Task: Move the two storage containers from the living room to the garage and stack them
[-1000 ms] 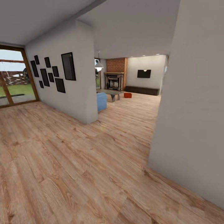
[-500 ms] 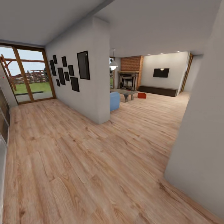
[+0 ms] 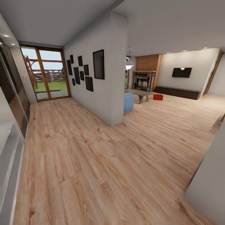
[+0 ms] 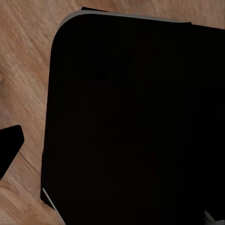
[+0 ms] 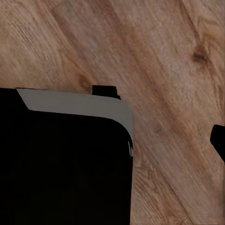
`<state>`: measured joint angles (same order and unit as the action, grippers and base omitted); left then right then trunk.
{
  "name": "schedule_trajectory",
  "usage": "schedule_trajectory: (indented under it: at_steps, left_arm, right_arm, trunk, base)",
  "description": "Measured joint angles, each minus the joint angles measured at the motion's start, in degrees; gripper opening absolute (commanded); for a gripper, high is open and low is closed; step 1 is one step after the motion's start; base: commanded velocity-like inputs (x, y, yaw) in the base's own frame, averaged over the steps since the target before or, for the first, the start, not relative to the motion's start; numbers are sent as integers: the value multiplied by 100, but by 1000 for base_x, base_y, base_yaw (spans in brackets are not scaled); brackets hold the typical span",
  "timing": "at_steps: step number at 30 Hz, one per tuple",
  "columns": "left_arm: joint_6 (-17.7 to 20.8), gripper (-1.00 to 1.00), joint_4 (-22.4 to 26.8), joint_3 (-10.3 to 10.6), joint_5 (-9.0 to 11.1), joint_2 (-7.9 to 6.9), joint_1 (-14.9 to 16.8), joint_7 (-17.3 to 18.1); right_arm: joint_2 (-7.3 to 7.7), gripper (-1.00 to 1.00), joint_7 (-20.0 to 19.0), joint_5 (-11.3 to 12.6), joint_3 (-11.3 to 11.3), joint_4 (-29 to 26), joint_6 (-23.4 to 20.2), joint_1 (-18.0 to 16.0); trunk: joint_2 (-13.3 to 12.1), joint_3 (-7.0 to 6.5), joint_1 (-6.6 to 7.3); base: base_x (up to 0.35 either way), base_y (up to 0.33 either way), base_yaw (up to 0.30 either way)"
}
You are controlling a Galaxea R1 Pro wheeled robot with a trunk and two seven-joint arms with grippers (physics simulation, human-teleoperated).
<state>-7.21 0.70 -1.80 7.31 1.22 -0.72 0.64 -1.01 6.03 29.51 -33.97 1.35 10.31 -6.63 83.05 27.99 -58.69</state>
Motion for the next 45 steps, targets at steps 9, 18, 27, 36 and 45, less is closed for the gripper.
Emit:
schedule_trajectory:
  at_steps: [9, 18, 27, 36, 45]
  left_arm:
    - [-6, 100, 0, 0, 0, 0, 2, 0]
    - [-1, 100, 1, 0, 0, 0, 1, 0]
    - [0, 100, 2, 0, 0, 0, 1, 0]
    - [-7, 100, 1, 3, 0, 1, 0, 0]
    - [-8, 100, 1, 5, 0, 3, 2, 0]
  right_arm:
    - [0, 100, 3, 17, 0, 0, 7, 0]
    - [0, 100, 5, 25, 0, 0, 7, 0]
    - [0, 100, 0, -3, -11, 0, 5, 0]
    - [10, 100, -4, 13, -3, 0, 16, 0]
    - [9, 100, -4, 35, 0, 0, 14, 0]
  trunk:
    - [0, 1, 0]
    - [0, 1, 0]
    - [0, 1, 0]
    - [0, 1, 0]
    - [0, -22, 0]
  base:
    - [322, 0, 269]
    - [322, 0, 270]
    - [322, 0, 268]
    - [322, 0, 28]
    - [322, 0, -217]
